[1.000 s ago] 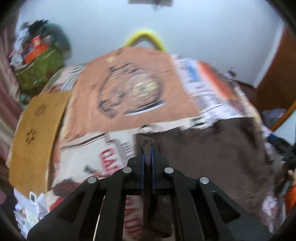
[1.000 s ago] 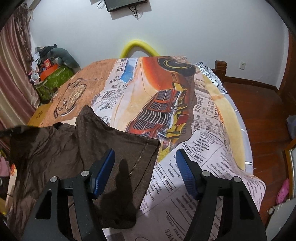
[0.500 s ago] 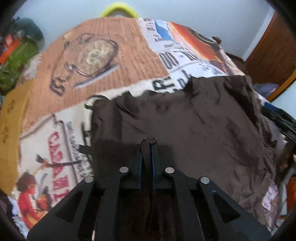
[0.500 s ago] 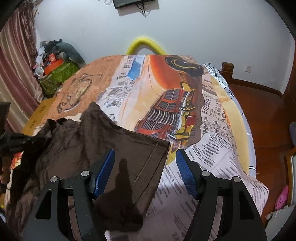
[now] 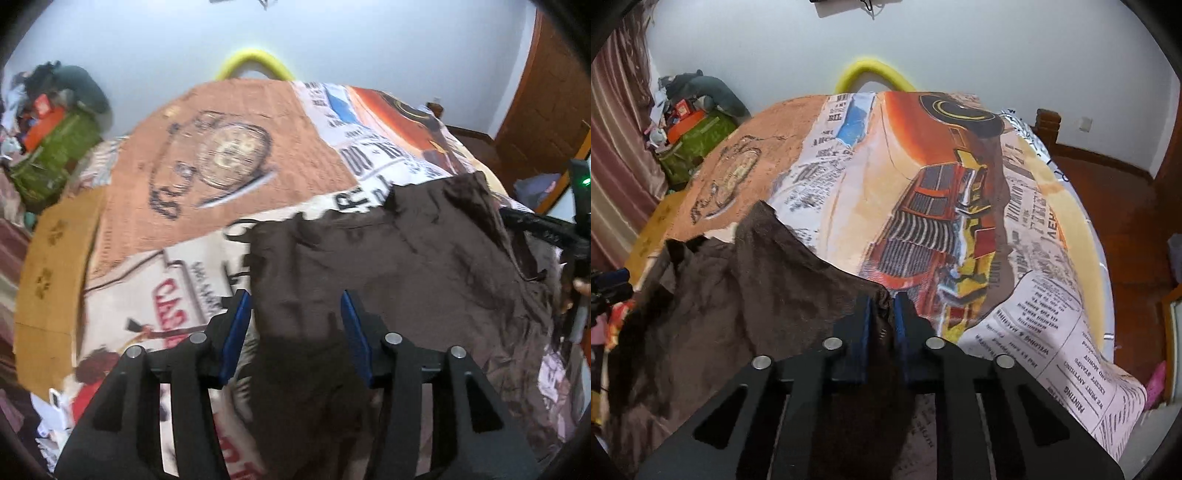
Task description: Fold small clothes
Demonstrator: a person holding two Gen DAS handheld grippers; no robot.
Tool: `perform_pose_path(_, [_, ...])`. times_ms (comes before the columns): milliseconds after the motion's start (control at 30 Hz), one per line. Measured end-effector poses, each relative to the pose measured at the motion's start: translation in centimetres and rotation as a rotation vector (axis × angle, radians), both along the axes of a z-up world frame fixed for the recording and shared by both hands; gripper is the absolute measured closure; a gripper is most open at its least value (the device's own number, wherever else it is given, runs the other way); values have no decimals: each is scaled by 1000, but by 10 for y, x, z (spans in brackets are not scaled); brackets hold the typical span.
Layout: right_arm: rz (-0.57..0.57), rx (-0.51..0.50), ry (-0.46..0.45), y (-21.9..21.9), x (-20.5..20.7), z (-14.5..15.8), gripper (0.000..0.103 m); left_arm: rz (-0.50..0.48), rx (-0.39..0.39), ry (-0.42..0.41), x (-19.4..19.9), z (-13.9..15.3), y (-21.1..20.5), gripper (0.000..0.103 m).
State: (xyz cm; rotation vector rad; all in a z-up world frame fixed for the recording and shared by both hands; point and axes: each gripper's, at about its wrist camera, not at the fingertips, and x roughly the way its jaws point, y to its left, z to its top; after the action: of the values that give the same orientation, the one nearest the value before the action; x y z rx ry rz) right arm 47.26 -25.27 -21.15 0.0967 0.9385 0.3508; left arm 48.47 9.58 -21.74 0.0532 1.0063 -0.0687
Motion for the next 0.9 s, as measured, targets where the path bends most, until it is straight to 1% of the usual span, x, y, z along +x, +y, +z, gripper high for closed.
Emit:
perform_pose_path(100, [18,-21,-41,6,-12,20,94,32,23,-13,-9,5,13,52])
perform_pose_path(267, [57,-54,-130,19,-33,61,94,50,57,-39,-25,10,23,51])
perform_pose_path(300, [59,-49,-140,18,-34,66,94,49,55,-44,-29,11,25,49])
perform_pose_path(333, [59,-42,-142,19,-36,72,94,48,53,-49,-32,11,26,45])
perform_pose_path(400, [68,-28,-136,22,-36,77,94,45,58,-63,-40,12,29,40])
perform_pose_path(533, [135,7,-118,46,-40,86,95,47,79,-70,-49,10,34,39])
perform_pose_path(633, [212,19,-118,83,-47,87,95,61,68,-59,-53,6,41,39])
perform_pose_path(733, [263,30,-83,118,-48,77,94,82,64,-45,-55,2,47,39])
perform_pose_path(767, [276,35,-62,125,-47,74,90,86,61,-42,-57,1,49,39])
perform_pose_path(833, [300,50,-15,138,-47,67,88,93,56,-39,-60,2,51,39])
perform_pose_path(900, [319,105,12,138,-49,67,74,96,57,-39,-63,3,52,39])
